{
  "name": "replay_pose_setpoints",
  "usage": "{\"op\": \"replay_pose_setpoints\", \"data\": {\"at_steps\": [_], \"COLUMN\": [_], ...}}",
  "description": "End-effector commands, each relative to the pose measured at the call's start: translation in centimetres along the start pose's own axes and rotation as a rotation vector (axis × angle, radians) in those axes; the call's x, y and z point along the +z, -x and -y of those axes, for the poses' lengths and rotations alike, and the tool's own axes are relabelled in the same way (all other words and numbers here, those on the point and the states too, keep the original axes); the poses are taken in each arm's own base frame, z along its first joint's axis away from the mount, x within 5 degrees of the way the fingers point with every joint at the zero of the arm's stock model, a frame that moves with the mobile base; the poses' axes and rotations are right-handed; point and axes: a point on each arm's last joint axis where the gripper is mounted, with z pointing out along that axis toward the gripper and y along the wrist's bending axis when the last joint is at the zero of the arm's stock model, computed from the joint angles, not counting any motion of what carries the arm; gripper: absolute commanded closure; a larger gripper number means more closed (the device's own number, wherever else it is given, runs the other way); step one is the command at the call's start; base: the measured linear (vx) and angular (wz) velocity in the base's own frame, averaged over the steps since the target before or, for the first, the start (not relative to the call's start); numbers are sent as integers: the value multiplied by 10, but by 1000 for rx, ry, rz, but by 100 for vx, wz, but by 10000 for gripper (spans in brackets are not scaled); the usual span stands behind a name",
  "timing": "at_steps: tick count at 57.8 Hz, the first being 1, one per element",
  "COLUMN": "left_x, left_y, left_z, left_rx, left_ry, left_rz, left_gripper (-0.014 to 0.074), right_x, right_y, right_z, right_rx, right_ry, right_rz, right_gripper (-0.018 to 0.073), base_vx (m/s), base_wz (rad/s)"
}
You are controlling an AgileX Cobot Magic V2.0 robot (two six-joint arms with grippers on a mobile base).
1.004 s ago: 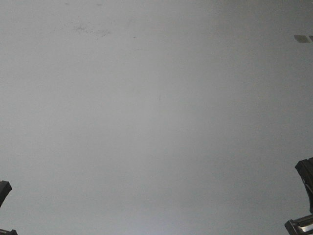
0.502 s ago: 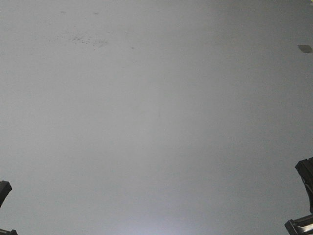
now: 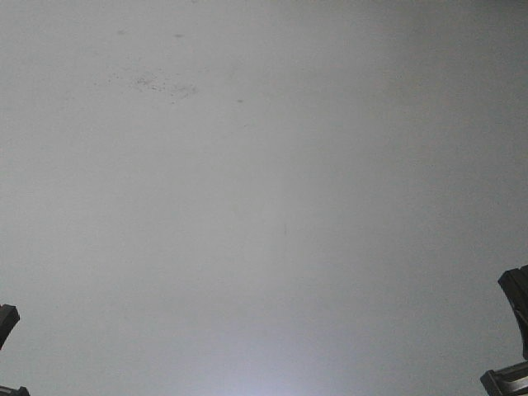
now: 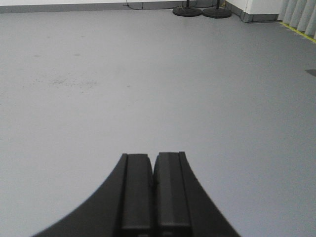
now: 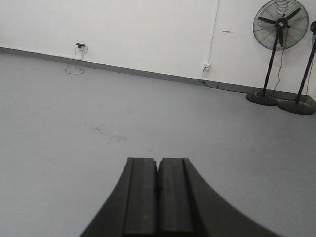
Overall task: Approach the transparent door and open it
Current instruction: 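Drive the base across the grey floor toward the glass door, then drive up to the white-framed sliding glass door and stop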
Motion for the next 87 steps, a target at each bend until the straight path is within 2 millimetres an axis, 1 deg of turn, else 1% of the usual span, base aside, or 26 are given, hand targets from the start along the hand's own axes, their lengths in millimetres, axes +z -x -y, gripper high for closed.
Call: {"op": "replay_pose_setpoints", "data": {"at_steps": [1,21,39,87], "left_x": [1,1,1,1], "left_y": [2,2,2,2], "left_z": [-2,-2,-2,-2], "left_rx": [-16,-16,-16,-16], "left_ry": [16,16,16,16], "left_rz": [69,69,69,69], "left_gripper": [603,603,603,603], "right_x": [-1,-1,-1,-1], "right_y": [7,7,7,7], "right_z": [0,0,0,0], "right_rx": [-12,-12,-12,-12], "right_ry": [-6,-6,-6,-6], "right_rz": [93,93,93,93], "right_gripper": [568,568,568,568], "base_vx": [42,42,42,47], "base_wz": [11,18,41,70]}}
